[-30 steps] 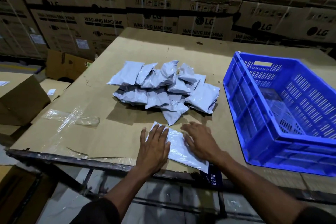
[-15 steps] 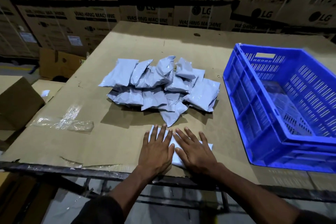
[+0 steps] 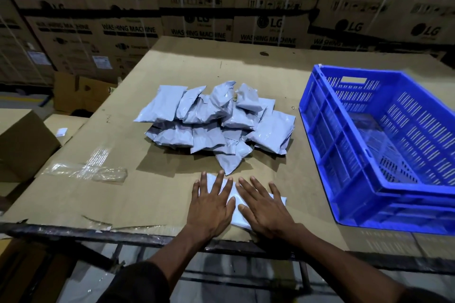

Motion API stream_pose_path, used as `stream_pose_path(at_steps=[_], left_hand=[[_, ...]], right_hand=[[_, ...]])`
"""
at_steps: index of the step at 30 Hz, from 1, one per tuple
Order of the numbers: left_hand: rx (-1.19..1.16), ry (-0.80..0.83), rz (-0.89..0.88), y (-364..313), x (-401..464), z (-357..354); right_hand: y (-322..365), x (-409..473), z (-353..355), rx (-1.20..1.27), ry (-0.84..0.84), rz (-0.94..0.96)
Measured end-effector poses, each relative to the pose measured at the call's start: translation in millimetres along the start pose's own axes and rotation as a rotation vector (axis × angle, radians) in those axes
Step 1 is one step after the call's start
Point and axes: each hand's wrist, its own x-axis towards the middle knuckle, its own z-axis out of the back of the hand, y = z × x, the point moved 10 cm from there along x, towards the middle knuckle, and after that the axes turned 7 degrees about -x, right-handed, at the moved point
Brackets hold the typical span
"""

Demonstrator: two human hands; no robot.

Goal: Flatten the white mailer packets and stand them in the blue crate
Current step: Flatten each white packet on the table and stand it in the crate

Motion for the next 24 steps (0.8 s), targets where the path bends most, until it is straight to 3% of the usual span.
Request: stream_pose_path(at_steps=[10, 16, 19, 24], left_hand=[[-0.066, 0.064, 0.034, 4, -2, -5], [-0.137, 0.137, 0.037, 7, -5, -5], [-0.289, 0.031, -0.037, 3, -15, 13], [-0.156, -0.175, -0.220, -8, -27, 32]], right_hand=[[5, -12, -2, 0.057, 0.099, 0.052], [13, -28, 8, 0.006, -0.022, 0.146], [8, -25, 21, 0.068, -0.119, 0.115], [2, -29, 52, 0.296, -0.286, 0.113]])
